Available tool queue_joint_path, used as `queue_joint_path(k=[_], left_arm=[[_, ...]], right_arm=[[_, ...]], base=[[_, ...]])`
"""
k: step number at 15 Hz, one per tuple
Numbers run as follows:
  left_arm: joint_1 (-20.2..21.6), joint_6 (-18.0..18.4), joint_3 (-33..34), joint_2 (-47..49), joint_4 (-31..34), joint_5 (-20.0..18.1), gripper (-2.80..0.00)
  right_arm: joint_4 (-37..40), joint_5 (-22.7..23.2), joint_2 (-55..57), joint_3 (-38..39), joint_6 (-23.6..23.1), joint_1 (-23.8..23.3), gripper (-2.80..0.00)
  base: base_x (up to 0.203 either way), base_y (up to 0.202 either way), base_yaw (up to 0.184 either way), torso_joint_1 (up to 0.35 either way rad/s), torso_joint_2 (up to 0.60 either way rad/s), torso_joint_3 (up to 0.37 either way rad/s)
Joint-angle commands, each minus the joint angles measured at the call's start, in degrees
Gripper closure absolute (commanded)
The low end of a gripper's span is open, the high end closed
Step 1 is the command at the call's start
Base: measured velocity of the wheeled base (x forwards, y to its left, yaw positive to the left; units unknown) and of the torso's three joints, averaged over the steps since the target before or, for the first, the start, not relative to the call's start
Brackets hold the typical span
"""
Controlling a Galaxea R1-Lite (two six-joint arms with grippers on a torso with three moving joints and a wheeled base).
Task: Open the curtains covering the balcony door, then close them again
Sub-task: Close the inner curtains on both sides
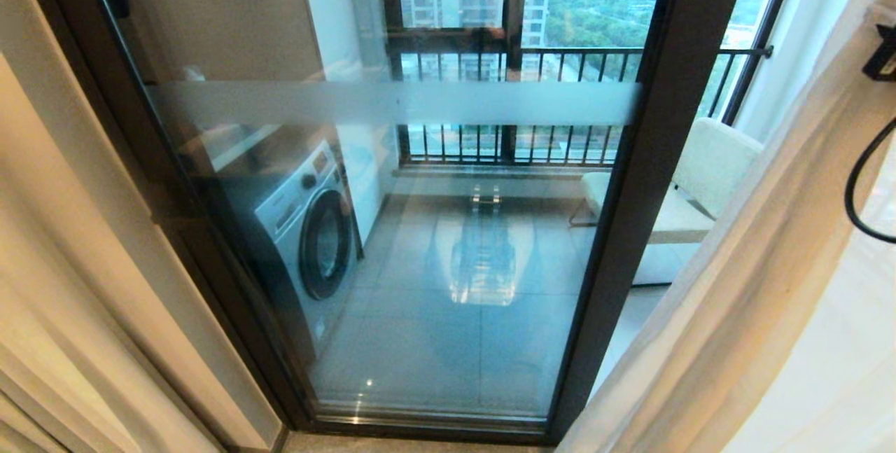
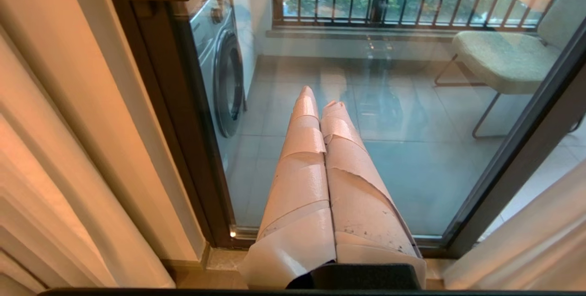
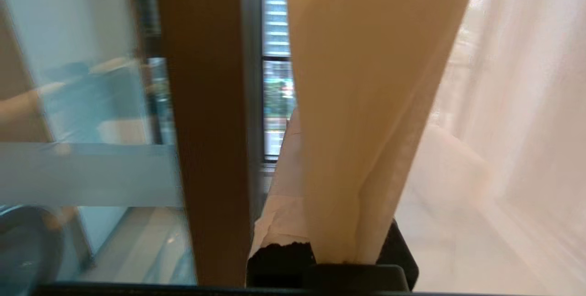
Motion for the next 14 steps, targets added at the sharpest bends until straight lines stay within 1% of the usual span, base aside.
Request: queue_joint_path(k=[1, 5, 8, 12, 14], left_arm=[[0.02, -0.06, 0.00, -0.02, -0.03, -0.01, 0.00], [0.02, -0.06, 0.00, -0.02, -0.03, -0.01, 0.00], [0.02, -0.06, 0.00, -0.02, -0.03, -0.01, 0.00], [0.02, -0.06, 0.00, -0.02, -0.03, -0.01, 0.00], [0.02, -0.05, 0.00, -0.02, -0.03, -0.01, 0.00]], right_arm=[[-0.23, 0.04, 0.01, -0.09, -0.13, -0.03, 0.00], [-0.23, 0.12, 0.01, -0.38, -0.24, 0.20, 0.00], [-0.31, 0.12, -0.06, -0.58, -1.69, 1.72, 0.00], [0.39, -0.21, 1.18, -4.65, -2.80, 7.67, 0.00], [0.81, -0.31, 2.57, -7.02, -4.39, 11.09, 0.00]], base=[[0.000, 0.000, 0.000, 0.000, 0.00, 0.000], [0.000, 0.000, 0.000, 0.000, 0.00, 0.000], [0.000, 0.000, 0.000, 0.000, 0.00, 0.000], [0.000, 0.000, 0.000, 0.000, 0.00, 0.000], [0.000, 0.000, 0.000, 0.000, 0.00, 0.000]])
